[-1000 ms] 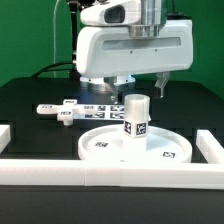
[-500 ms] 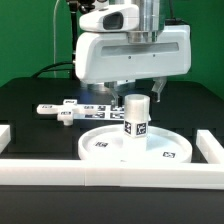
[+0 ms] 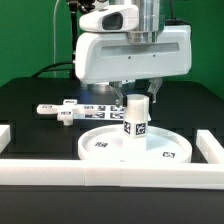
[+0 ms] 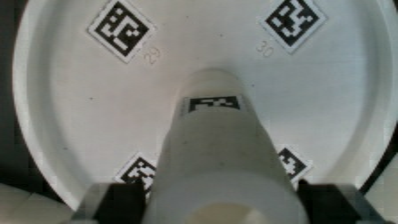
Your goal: Assemble round table
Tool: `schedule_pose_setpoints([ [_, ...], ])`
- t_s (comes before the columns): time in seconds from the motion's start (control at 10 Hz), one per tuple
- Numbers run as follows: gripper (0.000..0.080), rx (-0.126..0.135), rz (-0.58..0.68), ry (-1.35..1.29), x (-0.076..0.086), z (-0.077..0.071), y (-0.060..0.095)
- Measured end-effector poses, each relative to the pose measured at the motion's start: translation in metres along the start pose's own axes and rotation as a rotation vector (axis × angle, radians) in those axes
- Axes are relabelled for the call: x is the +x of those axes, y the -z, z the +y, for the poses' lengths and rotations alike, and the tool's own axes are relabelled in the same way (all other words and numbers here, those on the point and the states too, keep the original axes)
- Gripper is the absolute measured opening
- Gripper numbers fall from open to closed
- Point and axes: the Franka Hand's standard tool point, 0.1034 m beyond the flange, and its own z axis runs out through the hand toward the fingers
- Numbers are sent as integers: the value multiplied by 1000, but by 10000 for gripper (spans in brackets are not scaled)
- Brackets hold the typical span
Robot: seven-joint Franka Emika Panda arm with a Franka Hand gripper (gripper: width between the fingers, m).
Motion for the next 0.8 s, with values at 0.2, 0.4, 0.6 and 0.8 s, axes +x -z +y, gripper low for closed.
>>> schedule_pose_setpoints([
  [0.2,406,4,1,-129,0,-1,0],
  [0.4,407,17,25,-345,4,-4,-1],
  [0.6,409,35,55,-568,8,-11,-1],
  [0.8,409,43,72,-774,6,-20,-1],
])
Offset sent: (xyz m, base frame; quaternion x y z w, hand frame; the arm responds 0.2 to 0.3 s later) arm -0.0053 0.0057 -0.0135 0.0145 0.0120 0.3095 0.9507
